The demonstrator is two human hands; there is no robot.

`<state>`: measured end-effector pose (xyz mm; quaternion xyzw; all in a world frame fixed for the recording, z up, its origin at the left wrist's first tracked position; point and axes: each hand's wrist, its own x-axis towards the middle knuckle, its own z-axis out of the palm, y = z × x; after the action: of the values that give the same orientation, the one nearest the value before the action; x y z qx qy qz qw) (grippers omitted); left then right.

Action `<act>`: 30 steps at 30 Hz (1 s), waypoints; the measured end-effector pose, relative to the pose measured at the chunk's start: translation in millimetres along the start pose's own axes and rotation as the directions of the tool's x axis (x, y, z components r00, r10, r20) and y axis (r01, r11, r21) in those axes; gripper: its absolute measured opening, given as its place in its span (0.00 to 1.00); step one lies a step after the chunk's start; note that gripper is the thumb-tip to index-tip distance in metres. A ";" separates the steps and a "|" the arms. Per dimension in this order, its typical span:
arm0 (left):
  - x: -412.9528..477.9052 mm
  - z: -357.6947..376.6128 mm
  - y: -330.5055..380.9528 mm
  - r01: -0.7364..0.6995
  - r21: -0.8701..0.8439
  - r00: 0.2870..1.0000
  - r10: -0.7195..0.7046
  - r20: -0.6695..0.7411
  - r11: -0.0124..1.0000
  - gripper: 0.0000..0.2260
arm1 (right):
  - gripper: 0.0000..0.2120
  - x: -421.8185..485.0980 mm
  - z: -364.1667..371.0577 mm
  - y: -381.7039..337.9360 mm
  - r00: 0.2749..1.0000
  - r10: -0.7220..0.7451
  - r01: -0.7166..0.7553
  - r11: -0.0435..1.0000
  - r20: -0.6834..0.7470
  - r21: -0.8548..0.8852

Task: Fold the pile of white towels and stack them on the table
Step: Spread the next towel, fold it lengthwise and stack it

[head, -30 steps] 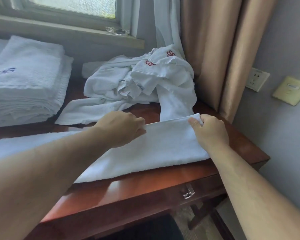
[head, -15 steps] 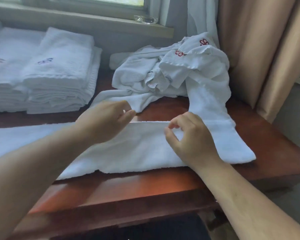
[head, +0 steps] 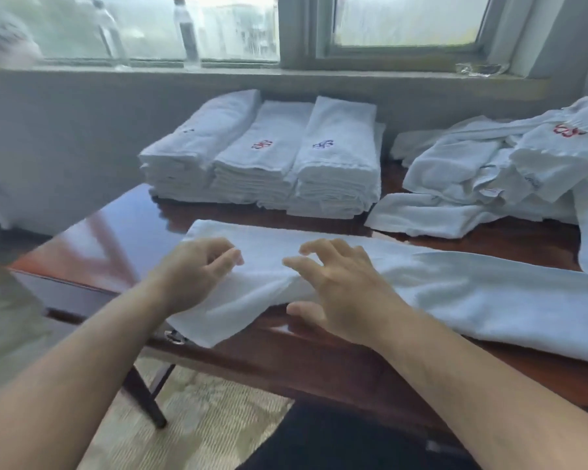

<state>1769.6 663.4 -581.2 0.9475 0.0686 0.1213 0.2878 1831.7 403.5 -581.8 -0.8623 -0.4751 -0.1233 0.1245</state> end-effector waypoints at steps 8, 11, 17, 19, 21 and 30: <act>-9.9 -17.5 -19.1 0.003 -0.259 1.000 -0.001 0.007 0.966 0.14 | 0.08 37.3 11.6 -23.8 0.995 -0.103 0.103 0.994 0.005 -0.046; -12.5 -29.3 -21.6 0.028 -0.431 0.998 0.000 0.064 0.902 0.23 | 0.16 50.4 9.4 -17.3 0.993 0.117 -0.104 0.960 -0.036 0.259; -3.0 -49.9 -36.4 0.057 -0.325 0.973 0.021 0.231 0.944 0.21 | 0.22 84.6 10.8 0.1 0.936 0.350 -0.345 0.909 0.022 0.232; -0.6 -53.6 -43.2 0.106 -0.334 0.950 0.003 0.312 0.937 0.24 | 0.25 96.6 15.5 7.6 0.898 0.432 -0.440 0.868 0.086 0.232; 3.2 -55.0 -51.5 0.099 -0.278 0.936 0.006 0.353 0.955 0.29 | 0.27 107.3 20.4 14.7 0.861 0.485 -0.508 0.841 0.156 0.189; 43.5 -31.9 -45.5 0.264 0.107 0.964 -0.265 -0.011 0.958 0.23 | 0.25 129.9 41.0 21.2 0.887 0.460 -0.459 0.888 0.040 -0.031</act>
<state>1800.1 726.5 -572.8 0.9442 0.2005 0.0761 0.2500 1920.8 508.5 -579.3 -0.9541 -0.2590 -0.0752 0.1301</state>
